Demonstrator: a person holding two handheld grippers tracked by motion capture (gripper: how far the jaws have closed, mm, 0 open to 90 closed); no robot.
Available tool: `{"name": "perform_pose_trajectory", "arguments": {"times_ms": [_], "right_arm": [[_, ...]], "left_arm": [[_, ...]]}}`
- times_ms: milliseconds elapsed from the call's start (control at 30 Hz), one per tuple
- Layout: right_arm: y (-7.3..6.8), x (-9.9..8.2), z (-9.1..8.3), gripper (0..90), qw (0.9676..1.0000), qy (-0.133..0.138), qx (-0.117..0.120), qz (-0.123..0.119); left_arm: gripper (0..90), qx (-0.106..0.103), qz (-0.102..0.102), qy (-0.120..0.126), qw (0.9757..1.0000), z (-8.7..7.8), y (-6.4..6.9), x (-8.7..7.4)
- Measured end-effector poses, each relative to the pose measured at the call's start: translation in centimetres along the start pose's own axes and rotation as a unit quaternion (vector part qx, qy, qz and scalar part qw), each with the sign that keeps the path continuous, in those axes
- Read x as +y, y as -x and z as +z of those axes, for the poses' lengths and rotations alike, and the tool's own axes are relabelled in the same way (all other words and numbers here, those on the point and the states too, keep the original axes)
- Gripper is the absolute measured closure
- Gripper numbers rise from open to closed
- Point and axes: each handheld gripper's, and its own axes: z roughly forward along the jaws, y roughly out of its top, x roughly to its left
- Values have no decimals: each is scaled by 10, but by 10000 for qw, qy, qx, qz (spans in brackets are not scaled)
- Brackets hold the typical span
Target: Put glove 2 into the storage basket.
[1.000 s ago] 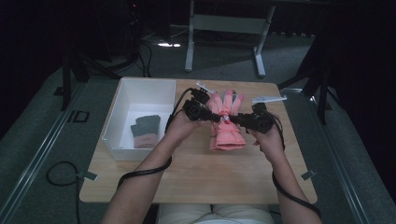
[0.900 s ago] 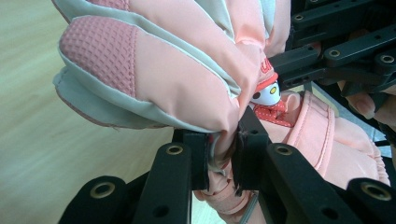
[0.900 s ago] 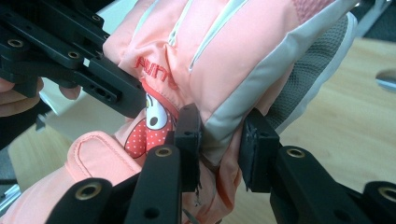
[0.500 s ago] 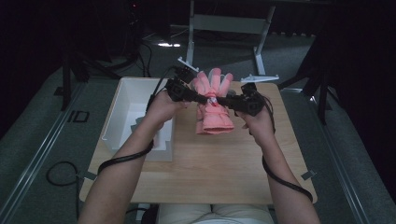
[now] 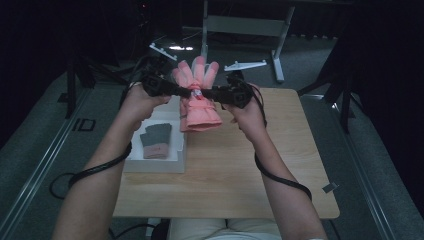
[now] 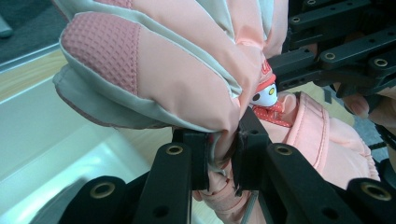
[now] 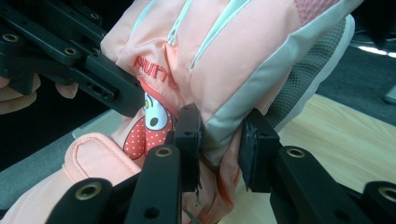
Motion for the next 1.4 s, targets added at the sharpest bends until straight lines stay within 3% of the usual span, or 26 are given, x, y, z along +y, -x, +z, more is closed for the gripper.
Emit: {"name": "perform_pose_trajectory", "arguments": {"times_ms": [233, 433, 667, 867, 1133, 1167, 1300, 1333, 1400], "right_arm": [[-25, 20, 35, 713, 9997, -73, 191, -99], [-43, 21, 74, 713, 9991, -279, 275, -139], [-42, -3, 117, 714, 9971, -676, 342, 15], [-33, -21, 141, 715, 9944, -1044, 155, -8], [-23, -44, 166, 718, 9892, -1463, 85, 28], [-22, -50, 172, 724, 9873, -1590, 17, -20], [-23, -52, 174, 733, 9852, -1706, -109, -113], [-24, -52, 177, 734, 9821, -1866, -198, -158], [-26, -52, 178, 732, 9805, -1939, -247, -228]], "left_arm": [[780, 249, -169, 44, 9995, -33, -24, -18], [780, 284, -397, -48, 9988, -42, -54, -45], [780, 256, -633, -345, 9971, -19, -83, -74], [780, 154, -947, -478, 9942, 10, -103, -91], [780, 284, -1122, -762, 9904, 38, -111, -108], [780, 268, -1192, -835, 9890, 45, -113, -114], [780, 281, -1288, -887, 9873, 54, -115, -118], [779, 294, -1303, -932, 9866, 55, -116, -118], [779, 304, -1343, -959, 9858, 57, -117, -118]]}}
